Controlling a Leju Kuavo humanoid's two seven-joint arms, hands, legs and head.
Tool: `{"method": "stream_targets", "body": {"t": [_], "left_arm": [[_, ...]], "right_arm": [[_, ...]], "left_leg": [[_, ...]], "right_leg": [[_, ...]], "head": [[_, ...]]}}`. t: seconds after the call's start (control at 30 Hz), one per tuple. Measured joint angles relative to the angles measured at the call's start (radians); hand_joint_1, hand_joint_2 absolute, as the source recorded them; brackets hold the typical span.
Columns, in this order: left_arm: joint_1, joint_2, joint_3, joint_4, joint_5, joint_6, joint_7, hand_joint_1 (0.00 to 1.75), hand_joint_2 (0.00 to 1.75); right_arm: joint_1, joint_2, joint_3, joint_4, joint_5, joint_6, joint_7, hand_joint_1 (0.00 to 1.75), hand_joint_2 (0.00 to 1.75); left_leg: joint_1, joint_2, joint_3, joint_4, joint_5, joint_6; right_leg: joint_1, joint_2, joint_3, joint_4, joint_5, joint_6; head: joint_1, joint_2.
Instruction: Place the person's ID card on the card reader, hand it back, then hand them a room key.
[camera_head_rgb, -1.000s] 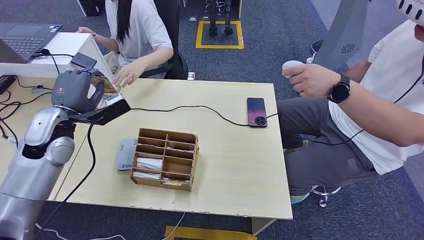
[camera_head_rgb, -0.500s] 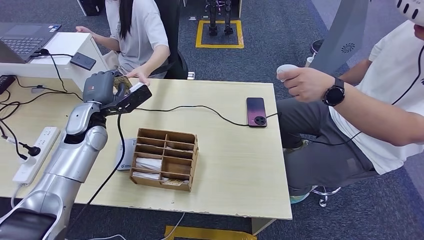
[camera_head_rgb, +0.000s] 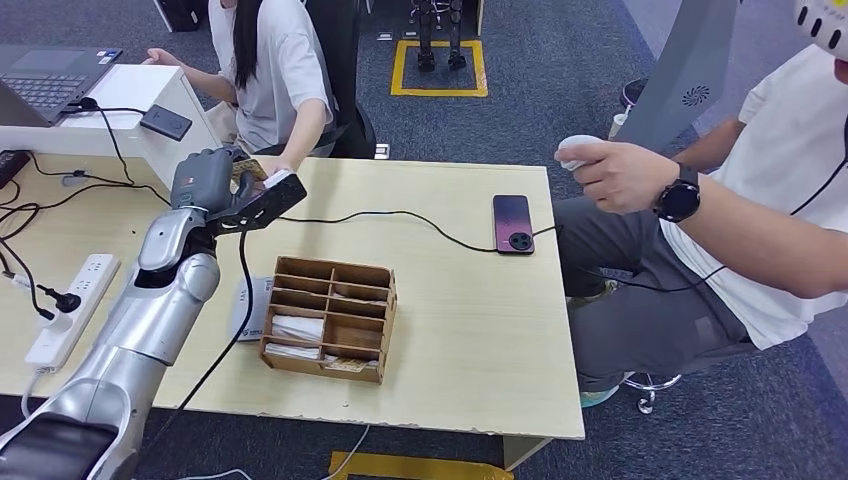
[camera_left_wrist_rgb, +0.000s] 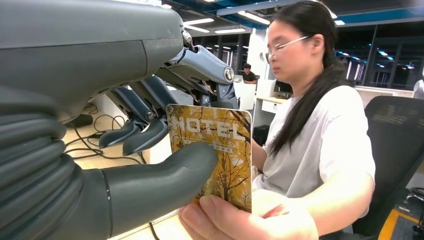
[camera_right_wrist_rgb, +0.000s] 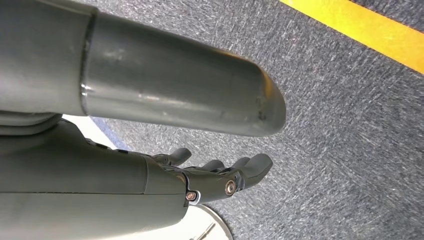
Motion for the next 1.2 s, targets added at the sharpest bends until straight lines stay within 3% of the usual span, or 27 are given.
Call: {"method": "stream_targets", "body": {"t": [0.1, 0.13, 0.37, 0.53, 0.67, 0.8, 0.97, 1.03, 1.1, 1.2], "left_arm": [[-0.005, 0.0, 0.0, 0.006, 0.0, 0.001, -0.003, 0.11, 1.75], [-0.007, 0.0, 0.0, 0.008, 0.0, 0.003, -0.006, 0.0, 1.75], [-0.02, 0.015, 0.013, 0.018, -0.005, 0.058, -0.027, 0.0, 1.75], [0.018, 0.067, 0.063, 0.016, 0.007, 0.137, -0.039, 0.0, 1.75], [0.111, 0.133, 0.159, 0.004, 0.057, 0.22, -0.076, 0.0, 1.75], [0.25, 0.201, 0.311, -0.026, 0.107, 0.293, -0.147, 0.0, 1.75], [0.4, 0.231, 0.472, -0.078, 0.11, 0.326, -0.179, 0.0, 1.75], [0.481, 0.23, 0.53, -0.127, 0.125, 0.366, -0.197, 0.0, 1.75], [0.601, 0.2, 0.624, -0.218, 0.161, 0.406, -0.279, 0.0, 1.75], [0.738, 0.082, 0.796, -0.357, 0.184, 0.375, -0.448, 0.0, 1.75]], "right_arm": [[0.0, 0.0, 0.0, 0.0, 0.0, 0.0, 0.002, 0.0, 0.0], [0.0, 0.0, 0.0, 0.0, 0.0, 0.001, 0.003, 0.0, 0.0], [0.001, -0.001, 0.0, 0.0, -0.011, -0.001, 0.011, 0.0, 0.0], [0.01, -0.007, -0.002, 0.0, -0.019, -0.003, 0.012, 0.0, 0.0], [0.019, -0.015, -0.006, 0.0, -0.025, -0.001, 0.026, 0.0, 0.0], [0.03, -0.027, -0.019, 0.0, -0.045, -0.004, 0.033, 0.0, 0.0], [0.035, -0.034, -0.038, 0.0, -0.053, -0.011, 0.036, 0.0, 0.0], [0.035, -0.035, -0.047, -0.001, -0.063, -0.015, 0.044, 0.0, 0.0], [0.043, -0.035, -0.061, -0.001, -0.08, -0.016, 0.053, 0.0, 0.0], [0.064, -0.035, -0.088, -0.001, -0.098, -0.016, 0.065, 0.0, 0.0]], "left_leg": [[0.0, 0.0, 0.0, 0.0, 0.0, 0.0], [0.0, 0.0, 0.0, 0.0, 0.0, 0.0], [0.0, 0.0, -0.001, 0.0, 0.0, 0.0], [0.0, 0.001, 0.0, -0.001, 0.0, 0.0], [0.001, 0.003, 0.0, -0.001, 0.0, 0.0], [0.001, 0.004, 0.0, -0.002, -0.001, -0.001], [0.001, 0.001, -0.002, -0.002, -0.001, -0.002], [0.001, 0.004, 0.0, -0.002, -0.003, -0.002], [0.0, 0.011, 0.002, -0.002, -0.005, -0.001], [0.0, 0.012, 0.003, -0.002, -0.008, 0.001]], "right_leg": [[0.0, 0.0, 0.0, 0.0, 0.0, 0.0], [0.0, 0.0, 0.0, 0.0, 0.0, 0.0], [0.0, 0.0, 0.0, 0.0, 0.0, 0.0], [0.0, 0.001, 0.0, 0.001, 0.0, 0.0], [0.0, 0.004, -0.001, 0.001, -0.001, -0.001], [0.0, 0.005, -0.002, 0.001, -0.002, -0.001], [0.0, 0.001, -0.002, 0.001, -0.003, -0.002], [-0.001, 0.004, -0.001, 0.001, -0.003, -0.002], [-0.002, 0.011, -0.001, 0.001, -0.003, -0.002], [-0.003, 0.012, 0.0, 0.0, -0.005, 0.0]], "head": [[0.0, 0.0], [0.0, 0.0], [0.0, 0.0], [0.0, 0.0], [0.0, 0.0], [0.0, 0.0], [0.0, 0.0], [0.0, 0.0], [-0.003, 0.0], [-0.005, 0.0]]}}
